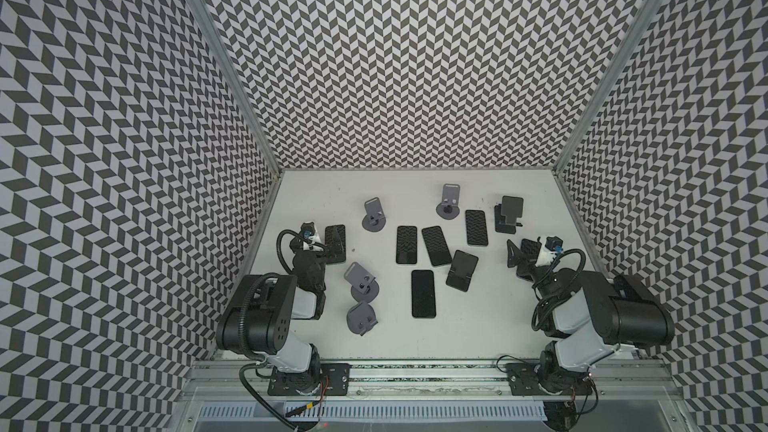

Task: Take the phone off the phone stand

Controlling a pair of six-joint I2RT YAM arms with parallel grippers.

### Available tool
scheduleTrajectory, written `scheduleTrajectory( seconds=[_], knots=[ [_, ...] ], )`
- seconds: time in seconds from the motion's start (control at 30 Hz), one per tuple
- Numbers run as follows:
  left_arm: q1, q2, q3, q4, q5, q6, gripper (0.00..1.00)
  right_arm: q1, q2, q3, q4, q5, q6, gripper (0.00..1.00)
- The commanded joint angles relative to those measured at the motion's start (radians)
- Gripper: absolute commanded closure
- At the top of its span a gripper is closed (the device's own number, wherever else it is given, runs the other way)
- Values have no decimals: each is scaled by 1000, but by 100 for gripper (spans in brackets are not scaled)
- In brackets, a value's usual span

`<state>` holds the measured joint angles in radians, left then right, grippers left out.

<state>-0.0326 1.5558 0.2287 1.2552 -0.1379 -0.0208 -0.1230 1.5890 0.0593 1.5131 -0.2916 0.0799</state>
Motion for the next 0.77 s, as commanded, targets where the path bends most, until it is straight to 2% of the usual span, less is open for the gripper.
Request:
scheduleTrajectory(
  seconds=[0.0, 0.73],
  knots=[
    [-1, 1, 15, 22, -19, 5, 0, 21, -22, 26, 81, 81, -15, 1],
    [-2, 0, 14, 26, -20, 5, 0, 34, -13, 30, 94, 116, -12, 1]
  ],
)
